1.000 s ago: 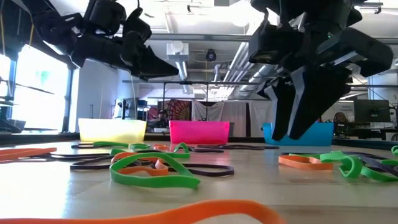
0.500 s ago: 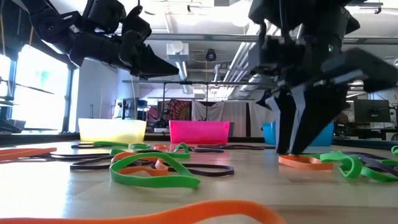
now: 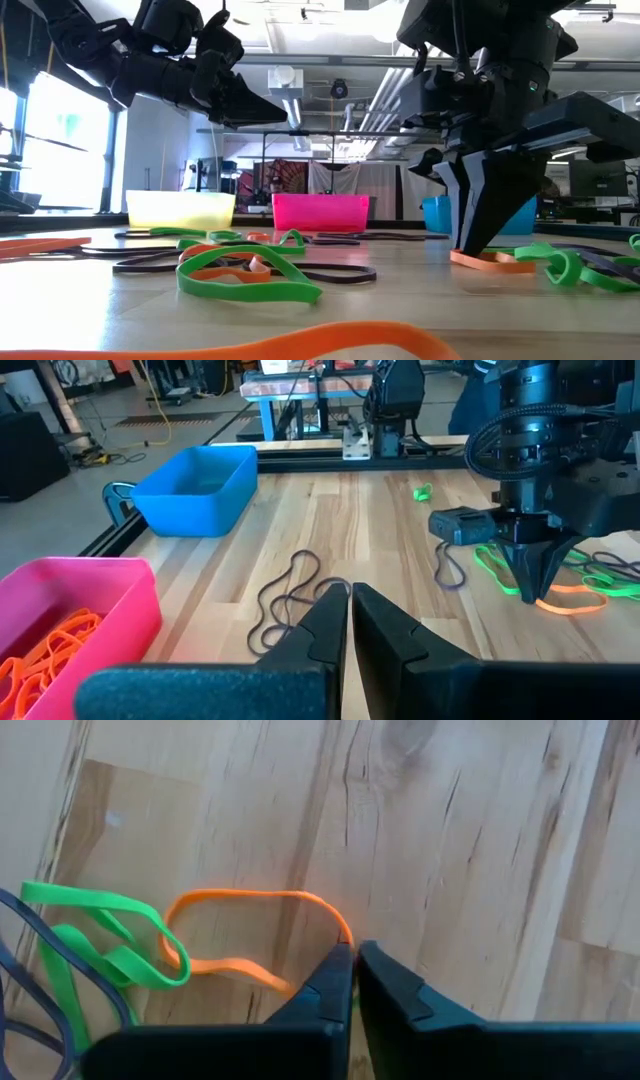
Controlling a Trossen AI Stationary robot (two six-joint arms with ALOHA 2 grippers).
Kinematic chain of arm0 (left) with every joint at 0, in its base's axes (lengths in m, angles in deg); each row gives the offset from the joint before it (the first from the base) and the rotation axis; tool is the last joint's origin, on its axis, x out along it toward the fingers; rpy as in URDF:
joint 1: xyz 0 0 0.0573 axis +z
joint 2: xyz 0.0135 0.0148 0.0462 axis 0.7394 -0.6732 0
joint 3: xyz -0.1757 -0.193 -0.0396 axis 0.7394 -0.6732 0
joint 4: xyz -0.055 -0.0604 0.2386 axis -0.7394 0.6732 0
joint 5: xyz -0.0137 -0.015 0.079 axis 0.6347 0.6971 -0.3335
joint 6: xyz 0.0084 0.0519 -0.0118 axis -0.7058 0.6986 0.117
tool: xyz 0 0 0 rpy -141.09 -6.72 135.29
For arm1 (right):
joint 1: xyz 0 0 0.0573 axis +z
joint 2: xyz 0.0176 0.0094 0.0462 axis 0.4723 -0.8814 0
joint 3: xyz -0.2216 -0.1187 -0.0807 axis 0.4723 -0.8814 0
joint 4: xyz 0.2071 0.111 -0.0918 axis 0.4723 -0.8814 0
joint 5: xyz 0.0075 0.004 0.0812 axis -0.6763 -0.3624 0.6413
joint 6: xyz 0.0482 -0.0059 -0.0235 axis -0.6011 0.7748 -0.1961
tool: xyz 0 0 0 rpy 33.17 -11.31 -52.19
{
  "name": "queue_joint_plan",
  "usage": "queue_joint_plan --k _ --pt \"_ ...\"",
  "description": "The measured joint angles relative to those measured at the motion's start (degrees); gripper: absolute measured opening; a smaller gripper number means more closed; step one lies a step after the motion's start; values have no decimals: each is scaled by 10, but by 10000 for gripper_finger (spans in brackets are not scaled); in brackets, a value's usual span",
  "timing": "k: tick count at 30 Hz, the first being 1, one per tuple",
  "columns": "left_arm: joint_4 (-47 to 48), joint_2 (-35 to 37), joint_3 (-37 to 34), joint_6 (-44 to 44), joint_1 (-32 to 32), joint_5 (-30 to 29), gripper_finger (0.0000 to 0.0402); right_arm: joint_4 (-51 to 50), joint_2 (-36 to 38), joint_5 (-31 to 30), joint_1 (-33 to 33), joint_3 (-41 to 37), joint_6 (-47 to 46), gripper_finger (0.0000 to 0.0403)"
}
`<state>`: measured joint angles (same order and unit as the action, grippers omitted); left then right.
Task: Sort rubber bands into baskets
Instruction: Put the orange rubber band into the pink bin
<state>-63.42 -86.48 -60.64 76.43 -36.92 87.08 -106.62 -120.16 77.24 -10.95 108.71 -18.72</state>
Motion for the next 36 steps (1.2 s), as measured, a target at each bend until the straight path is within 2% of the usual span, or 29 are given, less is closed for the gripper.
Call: queue_joint_plan --k 9,16,22,27,29,36 --pt "0 0 0 -4 0 -3 11 1 9 14 -28 0 17 3" --pt "2 0 0 -6 0 -4 11 23 35 -23 -80 0 31 1" --pt "-3 0 0 4 1 -4 11 87 40 -70 -159 0 43 0" --pt "-5 0 0 5 1 -7 11 174 40 -193 -219 0 32 0" --pt "-5 0 0 6 1 -7 11 220 40 -223 -245 0 32 0" --pt "-5 0 0 5 1 -7 11 311 40 -213 -358 1 32 0"
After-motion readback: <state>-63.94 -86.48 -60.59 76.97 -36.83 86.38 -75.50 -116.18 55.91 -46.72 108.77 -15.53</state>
